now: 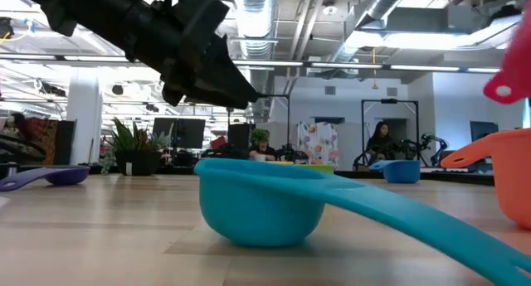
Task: Nest measuring cups in basket
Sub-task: Stack the red measuring cup on top of the orange measuring cup
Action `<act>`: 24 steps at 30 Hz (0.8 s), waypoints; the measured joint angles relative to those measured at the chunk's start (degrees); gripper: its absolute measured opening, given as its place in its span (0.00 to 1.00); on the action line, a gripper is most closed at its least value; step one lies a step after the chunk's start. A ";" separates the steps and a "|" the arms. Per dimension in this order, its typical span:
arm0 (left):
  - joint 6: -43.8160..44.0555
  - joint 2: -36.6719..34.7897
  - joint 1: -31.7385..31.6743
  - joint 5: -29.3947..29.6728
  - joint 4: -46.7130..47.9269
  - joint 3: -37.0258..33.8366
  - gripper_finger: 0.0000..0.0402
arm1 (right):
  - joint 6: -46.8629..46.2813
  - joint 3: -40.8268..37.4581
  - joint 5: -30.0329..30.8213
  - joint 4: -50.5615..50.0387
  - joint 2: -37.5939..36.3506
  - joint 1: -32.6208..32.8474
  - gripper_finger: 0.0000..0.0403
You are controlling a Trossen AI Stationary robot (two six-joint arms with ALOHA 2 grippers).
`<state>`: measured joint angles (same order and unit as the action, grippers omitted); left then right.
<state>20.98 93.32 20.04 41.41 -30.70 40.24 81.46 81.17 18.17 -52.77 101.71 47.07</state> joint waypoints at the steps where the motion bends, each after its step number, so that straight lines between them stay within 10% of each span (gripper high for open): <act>1: 0.19 0.00 0.26 0.01 -0.08 0.05 0.36 | 0.03 -0.05 -0.15 -0.83 0.80 0.05 0.06; 24: -1.43 0.00 0.51 1.31 -0.28 0.32 0.36 | 0.98 -0.07 -1.40 -4.24 2.07 0.95 0.08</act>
<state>19.55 93.32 20.56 42.72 -30.98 40.56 82.44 81.10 16.77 -57.01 103.79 48.02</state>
